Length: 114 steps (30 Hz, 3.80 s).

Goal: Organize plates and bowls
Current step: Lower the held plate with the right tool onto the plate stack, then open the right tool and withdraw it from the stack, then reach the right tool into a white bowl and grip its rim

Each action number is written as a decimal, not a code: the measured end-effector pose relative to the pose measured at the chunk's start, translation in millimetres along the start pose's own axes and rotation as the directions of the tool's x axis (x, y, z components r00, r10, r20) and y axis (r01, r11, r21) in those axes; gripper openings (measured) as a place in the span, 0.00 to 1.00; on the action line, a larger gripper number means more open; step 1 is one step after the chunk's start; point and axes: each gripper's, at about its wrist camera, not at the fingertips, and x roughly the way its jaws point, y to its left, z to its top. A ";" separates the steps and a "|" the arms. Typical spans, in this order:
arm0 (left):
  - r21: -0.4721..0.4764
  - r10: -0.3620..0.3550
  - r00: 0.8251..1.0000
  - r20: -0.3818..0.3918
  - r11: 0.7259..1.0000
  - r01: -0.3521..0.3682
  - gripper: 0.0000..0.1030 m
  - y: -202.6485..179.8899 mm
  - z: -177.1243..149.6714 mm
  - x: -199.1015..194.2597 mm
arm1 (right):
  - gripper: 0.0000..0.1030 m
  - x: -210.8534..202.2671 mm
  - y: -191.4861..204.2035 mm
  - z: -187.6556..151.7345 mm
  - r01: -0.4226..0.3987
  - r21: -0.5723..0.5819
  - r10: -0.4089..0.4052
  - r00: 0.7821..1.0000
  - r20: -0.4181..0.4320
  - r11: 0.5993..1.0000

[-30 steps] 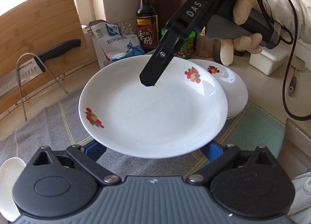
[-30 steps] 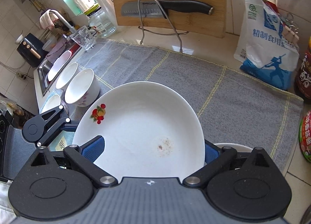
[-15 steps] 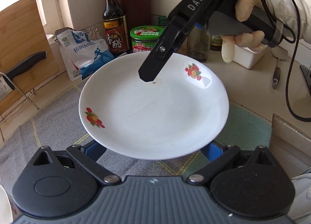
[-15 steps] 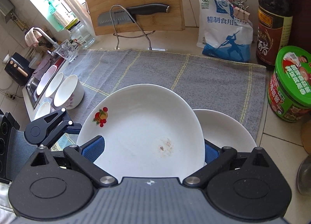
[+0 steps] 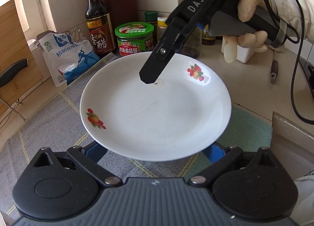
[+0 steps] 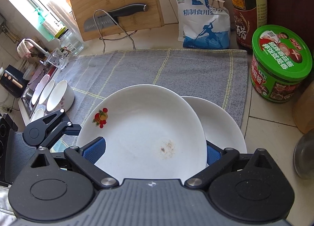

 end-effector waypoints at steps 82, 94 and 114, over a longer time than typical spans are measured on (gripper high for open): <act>-0.265 0.151 0.984 0.092 0.957 -0.122 0.98 24.3 -15.7 -50.4 | 1.00 -12.0 97.2 -19.9 0.329 -0.281 -0.243 0.922 0.301 0.902; -0.425 0.400 0.916 0.029 0.834 -0.351 0.99 19.5 -60.8 -113.7 | 1.00 51.3 177.8 -7.9 0.137 -0.472 -0.044 0.978 0.202 0.871; -0.392 0.427 0.903 0.050 0.840 -0.375 0.99 69.2 -191.4 -234.2 | 1.00 123.5 335.2 -39.1 0.116 -0.442 -0.045 0.985 0.169 0.889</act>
